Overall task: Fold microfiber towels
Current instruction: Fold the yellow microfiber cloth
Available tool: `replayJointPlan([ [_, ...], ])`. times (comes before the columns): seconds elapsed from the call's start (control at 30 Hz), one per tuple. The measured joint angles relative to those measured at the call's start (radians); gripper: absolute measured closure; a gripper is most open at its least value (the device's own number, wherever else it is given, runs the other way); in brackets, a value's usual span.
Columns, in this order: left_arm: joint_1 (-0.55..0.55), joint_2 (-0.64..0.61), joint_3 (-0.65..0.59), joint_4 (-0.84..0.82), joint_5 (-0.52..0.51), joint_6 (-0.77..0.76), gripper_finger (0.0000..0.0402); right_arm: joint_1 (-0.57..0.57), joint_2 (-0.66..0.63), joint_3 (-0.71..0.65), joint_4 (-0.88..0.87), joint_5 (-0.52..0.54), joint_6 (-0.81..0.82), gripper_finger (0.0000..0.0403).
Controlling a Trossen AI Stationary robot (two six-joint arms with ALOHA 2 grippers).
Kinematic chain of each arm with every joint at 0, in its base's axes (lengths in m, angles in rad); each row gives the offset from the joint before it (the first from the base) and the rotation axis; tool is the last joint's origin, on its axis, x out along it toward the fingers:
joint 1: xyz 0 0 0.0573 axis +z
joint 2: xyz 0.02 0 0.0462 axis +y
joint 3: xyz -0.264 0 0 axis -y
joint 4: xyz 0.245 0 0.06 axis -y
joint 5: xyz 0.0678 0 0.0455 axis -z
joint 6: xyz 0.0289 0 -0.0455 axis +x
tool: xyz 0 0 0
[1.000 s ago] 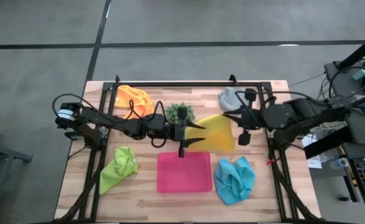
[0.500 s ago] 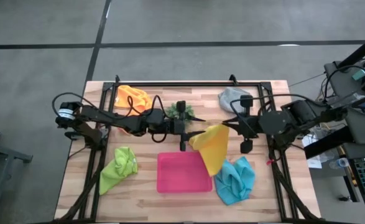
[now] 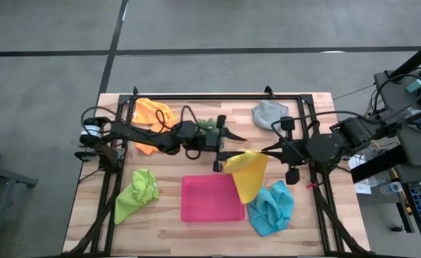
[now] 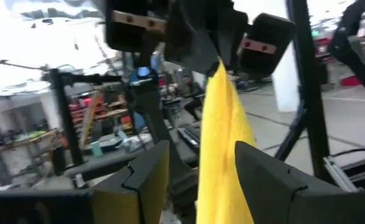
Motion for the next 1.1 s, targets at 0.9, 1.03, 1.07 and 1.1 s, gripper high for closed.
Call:
replayJointPlan([
  [0.9,0.0,0.107,0.059,-0.465,0.221,0.001,0.0233,0.142,0.108,-0.37,-0.206,-0.351,0.904,0.0394],
  [1.03,0.0,0.114,0.059,-0.462,0.218,0.002,0.0233,0.201,0.109,-0.522,0.027,-0.484,1.041,0.0394],
  [1.07,0.0,0.118,0.059,-0.464,0.218,0.002,0.0233,0.215,0.109,-0.554,0.084,-0.503,1.076,0.0394],
  [1.1,0.0,0.129,0.059,-0.458,0.218,0.002,0.0233,0.227,0.111,-0.584,0.133,-0.518,1.109,0.0394],
])
